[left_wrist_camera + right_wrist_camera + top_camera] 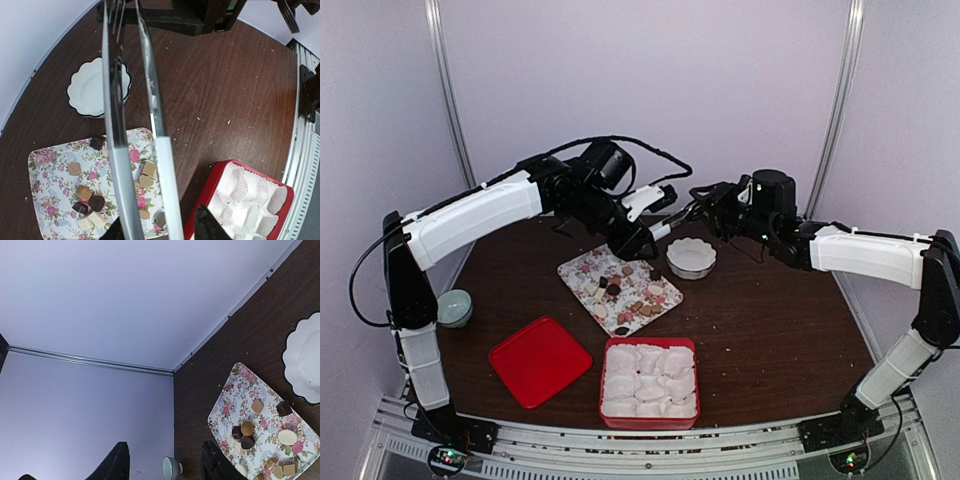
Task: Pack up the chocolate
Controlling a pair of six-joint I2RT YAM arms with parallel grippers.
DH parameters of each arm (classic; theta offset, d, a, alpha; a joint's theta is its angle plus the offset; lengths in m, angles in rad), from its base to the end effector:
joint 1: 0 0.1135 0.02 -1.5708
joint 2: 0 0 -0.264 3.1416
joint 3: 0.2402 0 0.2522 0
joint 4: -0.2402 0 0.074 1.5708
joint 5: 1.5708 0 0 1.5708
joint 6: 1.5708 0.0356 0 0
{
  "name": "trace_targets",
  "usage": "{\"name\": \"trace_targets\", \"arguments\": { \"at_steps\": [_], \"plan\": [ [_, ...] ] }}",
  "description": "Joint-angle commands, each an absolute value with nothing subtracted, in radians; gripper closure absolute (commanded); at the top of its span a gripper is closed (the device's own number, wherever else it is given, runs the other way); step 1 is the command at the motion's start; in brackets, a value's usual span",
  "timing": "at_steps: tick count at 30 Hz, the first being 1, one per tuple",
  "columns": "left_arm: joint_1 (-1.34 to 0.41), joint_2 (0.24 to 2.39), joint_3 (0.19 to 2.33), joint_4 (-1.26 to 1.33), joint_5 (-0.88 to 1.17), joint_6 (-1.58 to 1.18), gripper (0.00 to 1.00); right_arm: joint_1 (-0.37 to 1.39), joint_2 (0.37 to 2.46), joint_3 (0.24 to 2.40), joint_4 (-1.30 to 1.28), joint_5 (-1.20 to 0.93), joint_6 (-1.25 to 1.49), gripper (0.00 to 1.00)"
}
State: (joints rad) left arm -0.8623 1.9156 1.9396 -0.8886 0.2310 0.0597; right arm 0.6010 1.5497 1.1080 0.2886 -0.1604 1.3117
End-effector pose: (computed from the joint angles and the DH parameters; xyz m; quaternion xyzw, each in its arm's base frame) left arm 0.2692 -0.3267 0.3452 0.4503 0.8170 -0.2337 0.2740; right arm 0.3015 0.2136 0.3103 0.2144 0.7275 0.5652 0.3244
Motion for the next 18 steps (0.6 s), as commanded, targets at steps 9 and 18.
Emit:
{"name": "trace_targets", "arguments": {
  "at_steps": [9,18],
  "plan": [
    [-0.866,1.904,1.920,-0.883,0.203,0.067,0.67,0.608,1.545,1.130,0.314,-0.163,1.317,0.62],
    [-0.865,1.901,1.912,-0.884,0.197,0.079,0.73,0.607,1.546,1.134,0.315,-0.165,1.316,0.62]
  ]
}}
